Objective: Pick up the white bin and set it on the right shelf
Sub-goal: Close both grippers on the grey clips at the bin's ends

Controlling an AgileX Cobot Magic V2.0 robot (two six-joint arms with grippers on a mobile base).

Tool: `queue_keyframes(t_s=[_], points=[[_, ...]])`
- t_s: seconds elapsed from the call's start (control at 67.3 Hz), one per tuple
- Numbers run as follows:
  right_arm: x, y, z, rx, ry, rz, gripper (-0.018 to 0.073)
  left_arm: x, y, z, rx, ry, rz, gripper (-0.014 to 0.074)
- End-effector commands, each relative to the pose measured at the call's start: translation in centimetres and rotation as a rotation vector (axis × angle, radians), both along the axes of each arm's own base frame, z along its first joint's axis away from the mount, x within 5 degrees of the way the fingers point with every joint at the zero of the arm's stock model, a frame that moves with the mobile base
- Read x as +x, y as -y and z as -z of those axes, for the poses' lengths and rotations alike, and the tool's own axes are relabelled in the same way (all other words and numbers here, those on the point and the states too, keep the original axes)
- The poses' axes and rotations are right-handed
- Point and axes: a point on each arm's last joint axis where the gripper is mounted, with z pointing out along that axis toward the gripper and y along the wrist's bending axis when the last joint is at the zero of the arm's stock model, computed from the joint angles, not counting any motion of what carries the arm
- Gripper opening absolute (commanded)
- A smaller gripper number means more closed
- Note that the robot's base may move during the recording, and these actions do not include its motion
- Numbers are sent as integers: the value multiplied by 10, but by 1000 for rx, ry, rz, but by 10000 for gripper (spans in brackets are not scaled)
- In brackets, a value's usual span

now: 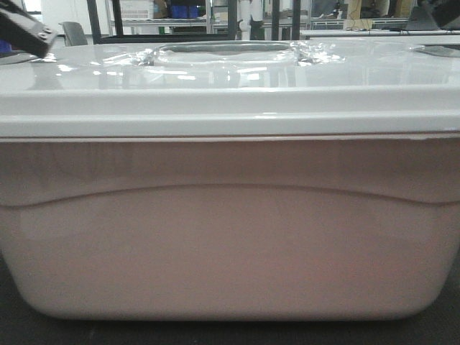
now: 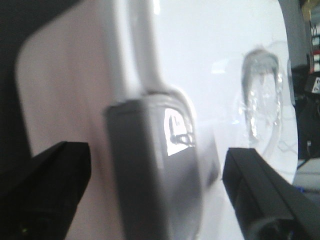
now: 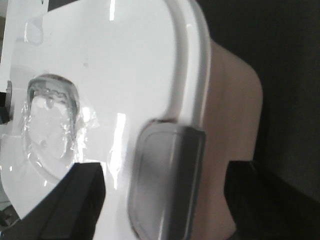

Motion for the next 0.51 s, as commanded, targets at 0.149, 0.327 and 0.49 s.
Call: queue_keyframes(t_s=[0.149, 0.327, 0.49], points=[[-12, -20, -18, 99, 17, -145, 594, -8, 13, -24, -149, 30, 69, 439], [-12, -20, -18, 99, 17, -145, 594, -8, 13, -24, -148, 30, 69, 439], [-11, -19, -18, 92, 24, -128, 594, -10, 13, -23, -138, 24, 86, 439]])
